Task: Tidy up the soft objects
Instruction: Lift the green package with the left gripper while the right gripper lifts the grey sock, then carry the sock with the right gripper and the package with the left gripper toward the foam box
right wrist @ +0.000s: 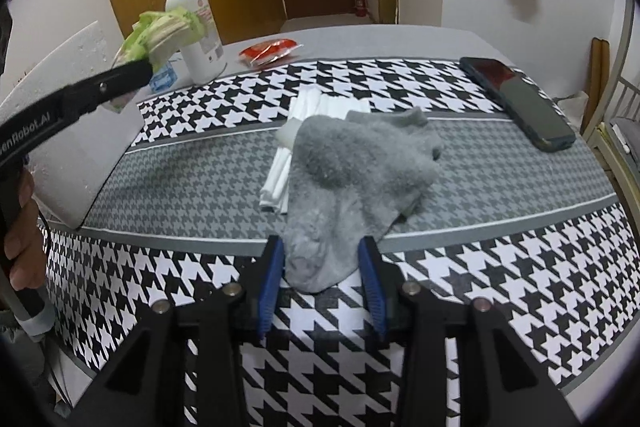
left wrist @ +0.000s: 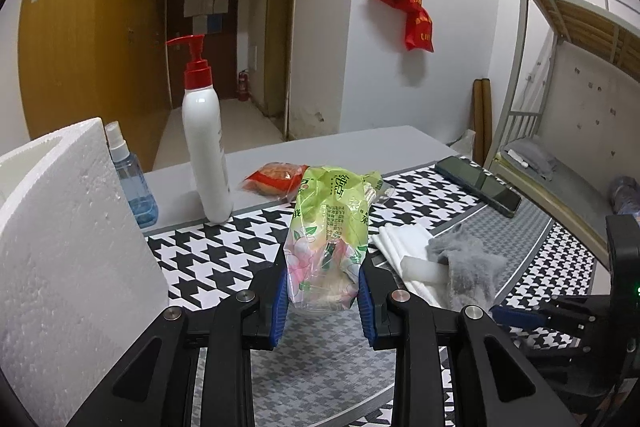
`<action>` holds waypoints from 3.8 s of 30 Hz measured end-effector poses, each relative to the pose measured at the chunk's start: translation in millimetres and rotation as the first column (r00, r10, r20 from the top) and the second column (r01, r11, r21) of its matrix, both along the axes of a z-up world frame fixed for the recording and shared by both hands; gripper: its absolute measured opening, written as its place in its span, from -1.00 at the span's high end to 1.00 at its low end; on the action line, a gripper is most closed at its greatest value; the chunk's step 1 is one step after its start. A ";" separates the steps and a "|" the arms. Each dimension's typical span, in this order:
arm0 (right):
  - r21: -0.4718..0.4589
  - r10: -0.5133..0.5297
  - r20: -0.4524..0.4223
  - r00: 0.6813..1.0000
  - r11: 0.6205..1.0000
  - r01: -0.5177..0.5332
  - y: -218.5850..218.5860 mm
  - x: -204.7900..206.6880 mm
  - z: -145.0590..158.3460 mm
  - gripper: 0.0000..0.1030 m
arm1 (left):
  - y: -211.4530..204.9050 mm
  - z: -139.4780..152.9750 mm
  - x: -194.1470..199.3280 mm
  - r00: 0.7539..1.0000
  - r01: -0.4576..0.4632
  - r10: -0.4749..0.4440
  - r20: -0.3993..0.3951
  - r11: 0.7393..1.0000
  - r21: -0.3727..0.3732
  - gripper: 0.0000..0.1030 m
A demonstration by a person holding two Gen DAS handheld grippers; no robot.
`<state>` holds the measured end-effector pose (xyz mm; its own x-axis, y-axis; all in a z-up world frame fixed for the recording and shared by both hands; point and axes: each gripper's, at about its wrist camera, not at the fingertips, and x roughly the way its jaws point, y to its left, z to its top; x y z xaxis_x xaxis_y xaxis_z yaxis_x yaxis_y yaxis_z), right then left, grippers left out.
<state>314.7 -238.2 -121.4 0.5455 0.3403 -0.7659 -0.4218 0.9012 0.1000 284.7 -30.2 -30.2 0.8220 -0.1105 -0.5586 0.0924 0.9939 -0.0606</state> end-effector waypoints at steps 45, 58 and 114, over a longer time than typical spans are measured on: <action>-0.118 0.121 0.060 0.991 0.987 -0.113 -9.0 -64.4 14.8 0.07 | 11.0 11.3 -16.4 0.997 -0.020 0.021 0.079 1.000 -0.010 0.40; -0.111 0.132 0.049 0.990 0.986 -0.126 -14.5 -61.6 0.8 0.42 | 8.1 19.5 -33.2 0.990 0.002 -0.001 0.140 1.000 -0.008 0.40; 0.384 0.082 0.266 0.960 0.905 -0.183 -6.1 -92.0 128.4 0.77 | 83.7 81.6 -177.4 0.934 -0.176 0.166 0.315 0.984 0.003 0.40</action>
